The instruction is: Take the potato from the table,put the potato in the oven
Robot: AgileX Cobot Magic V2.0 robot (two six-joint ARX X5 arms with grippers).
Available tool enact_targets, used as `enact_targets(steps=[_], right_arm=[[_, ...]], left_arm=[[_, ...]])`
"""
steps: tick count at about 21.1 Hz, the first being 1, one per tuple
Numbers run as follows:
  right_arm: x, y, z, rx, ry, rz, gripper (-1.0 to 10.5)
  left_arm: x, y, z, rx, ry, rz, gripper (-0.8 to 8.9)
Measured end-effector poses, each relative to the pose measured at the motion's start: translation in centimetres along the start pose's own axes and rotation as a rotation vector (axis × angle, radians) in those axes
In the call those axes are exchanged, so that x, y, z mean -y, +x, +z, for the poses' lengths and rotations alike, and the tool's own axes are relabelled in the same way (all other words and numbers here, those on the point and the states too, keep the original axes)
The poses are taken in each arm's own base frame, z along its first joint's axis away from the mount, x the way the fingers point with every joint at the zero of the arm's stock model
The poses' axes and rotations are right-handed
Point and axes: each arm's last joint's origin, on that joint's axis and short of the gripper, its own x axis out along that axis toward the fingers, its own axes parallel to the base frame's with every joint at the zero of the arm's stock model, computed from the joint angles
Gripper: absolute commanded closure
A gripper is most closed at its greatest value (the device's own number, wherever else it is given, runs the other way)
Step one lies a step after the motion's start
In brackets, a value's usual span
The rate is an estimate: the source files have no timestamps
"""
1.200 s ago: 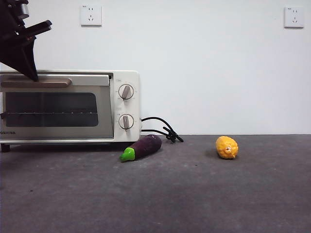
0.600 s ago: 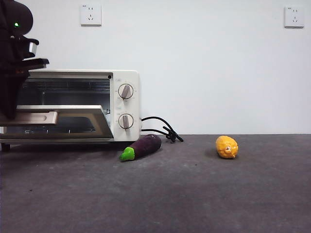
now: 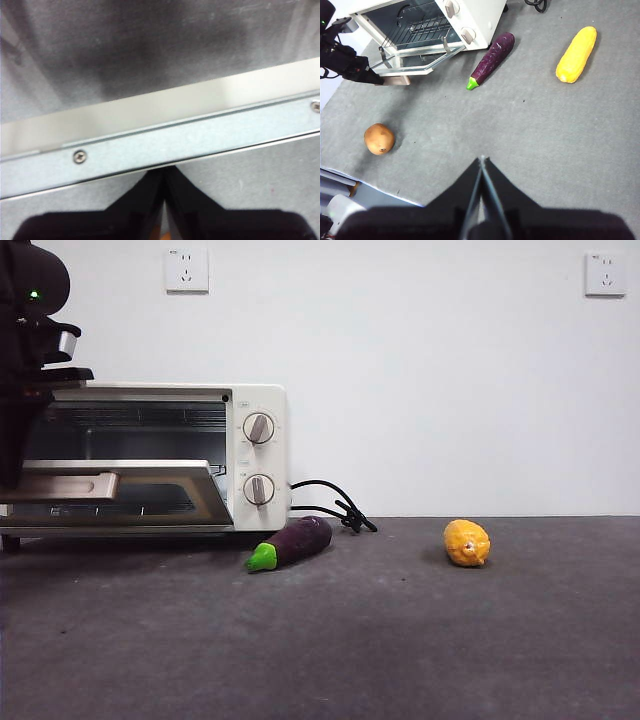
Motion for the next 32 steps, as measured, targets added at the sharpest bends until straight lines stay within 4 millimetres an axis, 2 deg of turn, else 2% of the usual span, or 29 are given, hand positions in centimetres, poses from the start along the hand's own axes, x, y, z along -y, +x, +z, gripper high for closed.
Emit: enact_targets(steps=[5,12,13,15,17,19,22,25,26,28,29,32], right_arm=[[0.0,0.0,0.0,-0.003,-0.006,0.0,9.5],[-0.1,0.0,-0.2,-0.017,-0.003,0.033,9.4],[-0.2,0.1,0.0,-0.018,-0.008,0.085,9.3],[-0.2,0.7,0.9,-0.005,-0.021,0.21,7.7],[-0.1,1.8,2.2,0.004,-0.006,0.348,7.1],[-0.2,3.1,3.4,-0.004,0.014,0.422,6.6],[-1.8,5.0,5.1,-0.025,-0.028,0.469,6.6],[-5.1,6.8,7.3,-0.048,-0.108,0.453,6.5],[-6.4,7.9,7.9,-0.07,-0.131,0.447,6.1],[-9.0,10.5,9.0,-0.13,-0.172,0.449,3.6],[-10.4,11.9,9.5,-0.167,-0.194,0.46,2.8],[-13.6,15.0,10.4,-0.238,-0.267,0.496,2.8]], left_arm=[[0.1,1.1,-0.1,-0.067,0.009,0.003,8.19],[0.2,1.2,0.4,-0.017,0.021,-0.037,8.19],[0.4,1.1,0.5,-0.001,0.027,-0.052,8.19],[0.8,0.1,0.4,0.036,0.041,-0.092,8.19],[1.0,-2.4,-0.2,0.12,0.051,-0.121,8.19],[1.1,-6.0,-1.4,0.235,0.06,-0.121,8.19],[1.2,-11.9,-4.5,0.428,0.073,-0.112,8.19],[1.3,-17.0,-8.7,0.612,0.085,-0.103,8.19],[1.3,-18.3,-10.3,0.651,0.088,-0.1,8.19],[1.3,-20.2,-13.6,0.693,0.089,-0.093,8.19],[1.4,-21.0,-15.2,0.716,0.09,-0.09,8.19],[1.3,-22.3,-18.5,0.763,0.078,-0.051,8.19]])
